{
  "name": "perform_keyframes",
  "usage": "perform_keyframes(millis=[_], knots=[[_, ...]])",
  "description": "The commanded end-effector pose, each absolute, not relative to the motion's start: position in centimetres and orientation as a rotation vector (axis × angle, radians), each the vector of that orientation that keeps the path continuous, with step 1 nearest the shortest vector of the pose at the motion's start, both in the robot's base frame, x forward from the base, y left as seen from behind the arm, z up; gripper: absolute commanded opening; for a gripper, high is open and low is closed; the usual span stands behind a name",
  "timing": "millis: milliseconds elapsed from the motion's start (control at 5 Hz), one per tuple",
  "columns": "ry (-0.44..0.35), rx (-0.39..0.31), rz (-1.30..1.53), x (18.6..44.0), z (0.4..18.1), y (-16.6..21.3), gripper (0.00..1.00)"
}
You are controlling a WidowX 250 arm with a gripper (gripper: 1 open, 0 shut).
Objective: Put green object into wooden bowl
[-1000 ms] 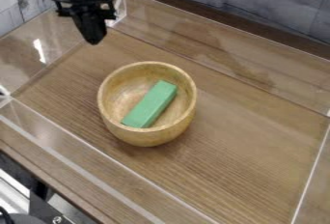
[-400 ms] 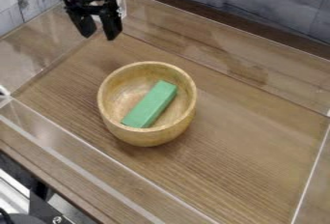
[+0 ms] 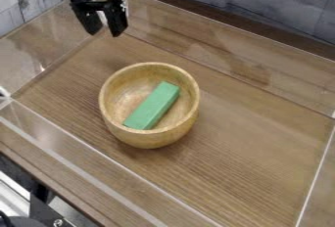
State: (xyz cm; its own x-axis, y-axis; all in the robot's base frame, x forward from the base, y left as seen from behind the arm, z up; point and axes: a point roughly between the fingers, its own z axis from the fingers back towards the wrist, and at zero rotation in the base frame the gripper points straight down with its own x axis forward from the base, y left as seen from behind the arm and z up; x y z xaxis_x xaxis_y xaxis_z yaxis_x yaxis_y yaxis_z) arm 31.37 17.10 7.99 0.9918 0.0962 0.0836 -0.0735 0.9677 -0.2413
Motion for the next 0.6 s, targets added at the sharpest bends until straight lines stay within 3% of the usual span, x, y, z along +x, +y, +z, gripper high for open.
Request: perform_keyframes(millis=[0,400], knots=[[-0.145,-0.231,0.043,32.3,10.1,17.3,1.00],[-0.139,-0.248,0.135,30.6,10.7,17.2,1.00]])
